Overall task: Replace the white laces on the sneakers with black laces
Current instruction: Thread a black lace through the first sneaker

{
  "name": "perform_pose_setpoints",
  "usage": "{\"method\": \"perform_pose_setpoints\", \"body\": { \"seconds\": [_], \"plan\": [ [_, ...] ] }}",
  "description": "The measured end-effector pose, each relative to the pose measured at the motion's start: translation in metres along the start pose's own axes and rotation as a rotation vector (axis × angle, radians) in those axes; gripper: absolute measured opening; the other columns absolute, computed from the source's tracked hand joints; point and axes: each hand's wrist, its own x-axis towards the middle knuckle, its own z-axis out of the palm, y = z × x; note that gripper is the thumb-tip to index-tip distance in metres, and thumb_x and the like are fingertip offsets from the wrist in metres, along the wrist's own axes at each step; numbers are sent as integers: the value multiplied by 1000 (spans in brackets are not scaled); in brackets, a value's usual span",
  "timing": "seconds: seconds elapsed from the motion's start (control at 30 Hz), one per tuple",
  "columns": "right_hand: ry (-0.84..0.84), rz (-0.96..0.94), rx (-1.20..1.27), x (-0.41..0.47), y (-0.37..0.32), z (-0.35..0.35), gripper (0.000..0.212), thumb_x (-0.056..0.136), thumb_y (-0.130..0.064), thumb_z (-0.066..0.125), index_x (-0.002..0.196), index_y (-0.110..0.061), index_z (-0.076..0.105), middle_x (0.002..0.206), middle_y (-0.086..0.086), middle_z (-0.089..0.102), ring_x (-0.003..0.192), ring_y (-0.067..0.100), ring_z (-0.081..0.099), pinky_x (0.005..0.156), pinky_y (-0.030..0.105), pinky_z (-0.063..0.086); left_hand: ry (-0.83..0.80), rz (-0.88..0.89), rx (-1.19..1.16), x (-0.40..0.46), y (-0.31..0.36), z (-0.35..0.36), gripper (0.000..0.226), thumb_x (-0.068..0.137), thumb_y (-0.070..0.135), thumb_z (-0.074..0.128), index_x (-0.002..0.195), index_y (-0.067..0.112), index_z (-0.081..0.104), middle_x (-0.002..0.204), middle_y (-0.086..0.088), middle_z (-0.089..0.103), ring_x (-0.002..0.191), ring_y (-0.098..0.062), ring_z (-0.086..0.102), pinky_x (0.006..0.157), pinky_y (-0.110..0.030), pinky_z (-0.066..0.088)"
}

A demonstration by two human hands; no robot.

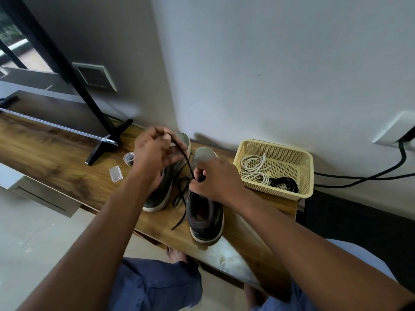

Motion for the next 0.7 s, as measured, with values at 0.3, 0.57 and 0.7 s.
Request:
{"method": "perform_pose_setpoints", "body": {
  "seconds": [0.3, 0.57, 0.7],
  "plan": [
    [-68, 39, -29, -4, 4, 2, 16, 74, -45, 68, 80, -31, 64, 88, -9, 54, 94, 21, 54, 70, 31, 38, -127, 106, -475, -4, 58, -30, 30, 102, 1, 34, 90, 22, 52, 81, 6, 53, 56, -1, 36, 52, -16, 23],
    [-108, 53, -40, -1, -2, -2, 14, 73, -45, 63, 83, -35, 65, 93, -2, 61, 104, 27, 58, 73, 32, 42, -477, 10, 1208, -1, -2, -5, 18, 99, 27, 59, 99, 31, 77, 102, 12, 75, 105, -10, 67, 95, -36, 53],
    [-100, 4, -79, -1, -1, -4, 22, 78, -50, 66, 87, -31, 71, 92, 2, 62, 101, 30, 61, 69, 31, 41, -582, -173, 1435, 7, -23, 3, 19, 102, 29, 56, 104, 18, 72, 107, -3, 73, 108, -24, 66, 100, -46, 53]
  ]
}}
